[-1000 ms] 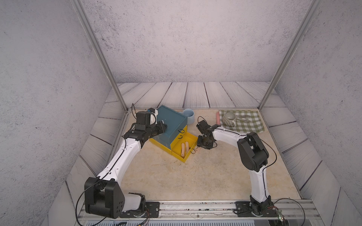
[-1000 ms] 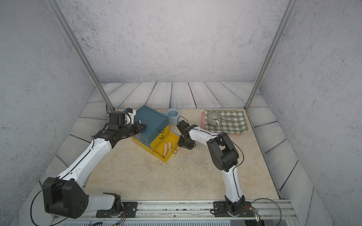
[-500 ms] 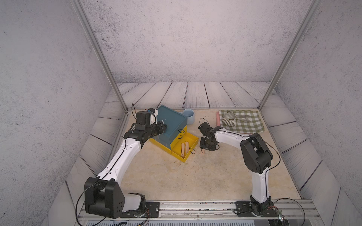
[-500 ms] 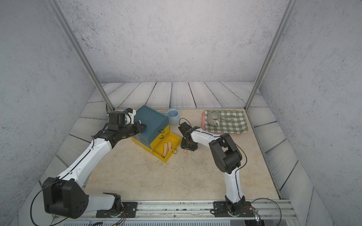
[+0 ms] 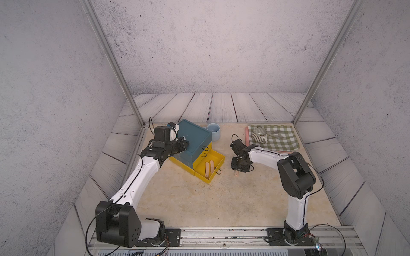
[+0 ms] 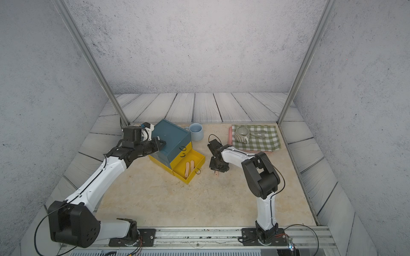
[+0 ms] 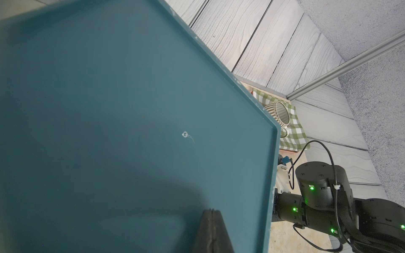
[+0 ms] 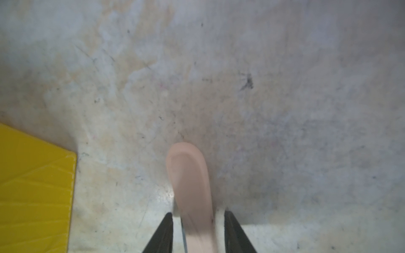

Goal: Place the fruit knives into the drawer by color
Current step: Pick up the fruit knife from the center of the board.

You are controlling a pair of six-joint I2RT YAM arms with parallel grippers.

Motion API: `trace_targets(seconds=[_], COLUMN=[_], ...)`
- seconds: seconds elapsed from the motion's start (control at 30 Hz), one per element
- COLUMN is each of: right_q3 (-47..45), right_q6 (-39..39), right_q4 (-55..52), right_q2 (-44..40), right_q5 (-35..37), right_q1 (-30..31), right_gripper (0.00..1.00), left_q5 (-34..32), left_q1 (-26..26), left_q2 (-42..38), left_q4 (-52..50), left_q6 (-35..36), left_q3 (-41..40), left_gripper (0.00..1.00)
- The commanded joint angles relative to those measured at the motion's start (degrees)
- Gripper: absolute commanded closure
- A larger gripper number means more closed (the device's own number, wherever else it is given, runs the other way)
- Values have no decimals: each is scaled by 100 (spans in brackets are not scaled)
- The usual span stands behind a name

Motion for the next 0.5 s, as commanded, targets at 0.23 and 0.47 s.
trace_targets(seconds=[0.23,0.47], right_q3=[-170,2], right_q6=[-260,-537], right_q4=[-612,-965], right_q2=[383,557], right_q5=[-80,96], right_q1=[-41,-19], right_gripper=[62,62], left_q5=[-142,-145], left_q1=[43,43], left_q2=[105,128], left_q4=[-826,-834], left_q6=[6,6], left_q3=[-202,-184], left_gripper=[100,100])
